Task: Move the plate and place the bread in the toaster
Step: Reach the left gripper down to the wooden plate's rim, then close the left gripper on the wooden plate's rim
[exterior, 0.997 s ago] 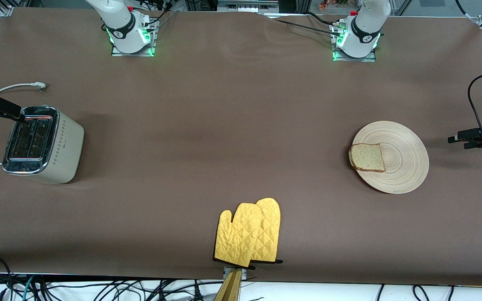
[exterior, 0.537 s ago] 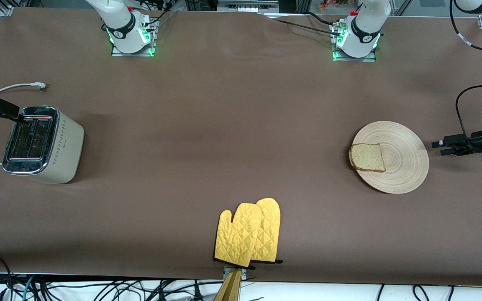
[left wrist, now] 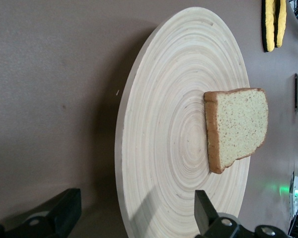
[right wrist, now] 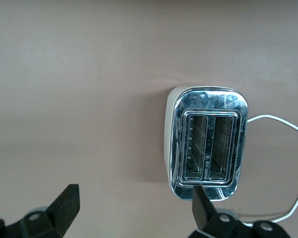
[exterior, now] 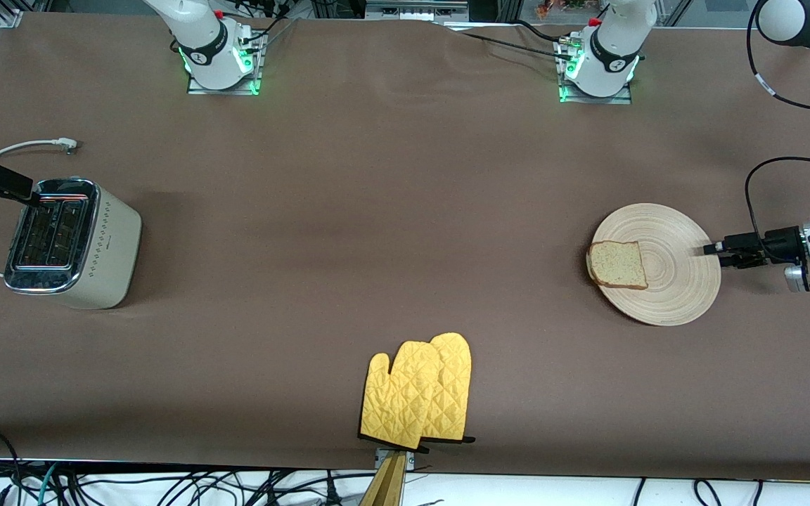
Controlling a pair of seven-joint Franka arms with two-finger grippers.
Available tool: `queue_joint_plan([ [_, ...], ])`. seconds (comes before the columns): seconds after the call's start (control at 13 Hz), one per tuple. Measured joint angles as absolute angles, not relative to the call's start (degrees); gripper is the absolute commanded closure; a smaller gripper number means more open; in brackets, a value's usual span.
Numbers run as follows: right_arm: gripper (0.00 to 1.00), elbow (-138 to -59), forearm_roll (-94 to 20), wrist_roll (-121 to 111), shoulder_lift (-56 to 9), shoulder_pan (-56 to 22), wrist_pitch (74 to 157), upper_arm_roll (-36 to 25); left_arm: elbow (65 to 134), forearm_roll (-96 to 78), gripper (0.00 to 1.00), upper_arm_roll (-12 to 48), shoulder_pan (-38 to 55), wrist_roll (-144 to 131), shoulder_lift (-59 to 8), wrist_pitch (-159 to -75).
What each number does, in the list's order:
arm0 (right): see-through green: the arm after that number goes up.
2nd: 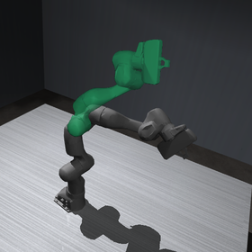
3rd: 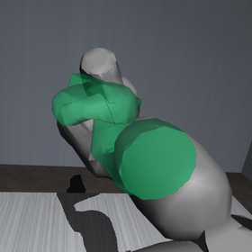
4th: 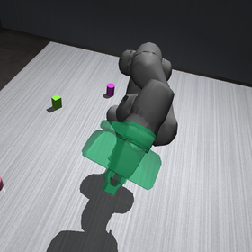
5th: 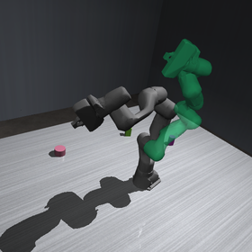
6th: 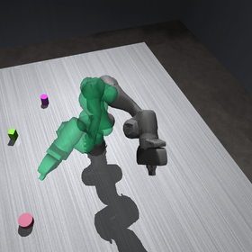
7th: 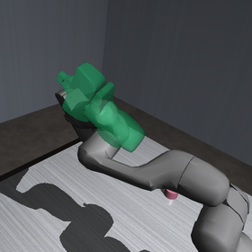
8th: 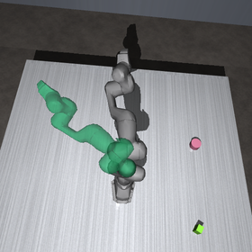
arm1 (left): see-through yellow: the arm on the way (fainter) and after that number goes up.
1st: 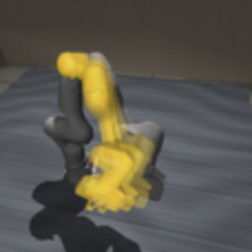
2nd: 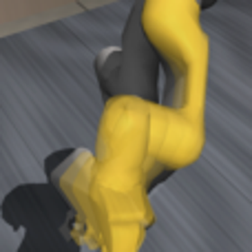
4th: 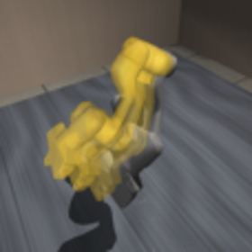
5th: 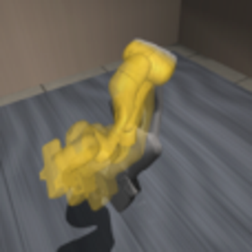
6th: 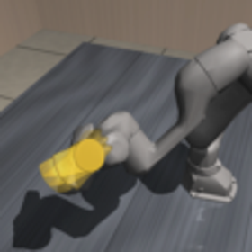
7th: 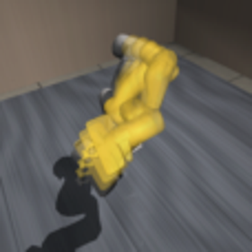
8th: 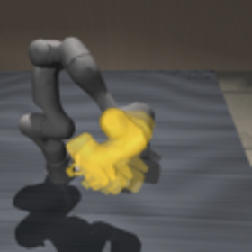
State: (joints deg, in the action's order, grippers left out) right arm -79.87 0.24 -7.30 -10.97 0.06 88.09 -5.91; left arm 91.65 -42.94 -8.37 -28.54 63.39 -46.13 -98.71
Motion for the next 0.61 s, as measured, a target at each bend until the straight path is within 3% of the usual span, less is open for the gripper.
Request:
queue_joint_plan([
  [0.31,0.00,-79.9,0.1,-7.3,-11.0,0.1,88.1,-5.9,91.4,-43.0,0.34,-8.0,-28.5,63.4,-46.5,-98.3],
  [0.61,0.00,-79.9,0.1,-7.3,-11.0,0.1,88.1,-5.9,91.4,-43.2,0.54,-7.4,-28.5,63.5,-47.5,-98.3],
])
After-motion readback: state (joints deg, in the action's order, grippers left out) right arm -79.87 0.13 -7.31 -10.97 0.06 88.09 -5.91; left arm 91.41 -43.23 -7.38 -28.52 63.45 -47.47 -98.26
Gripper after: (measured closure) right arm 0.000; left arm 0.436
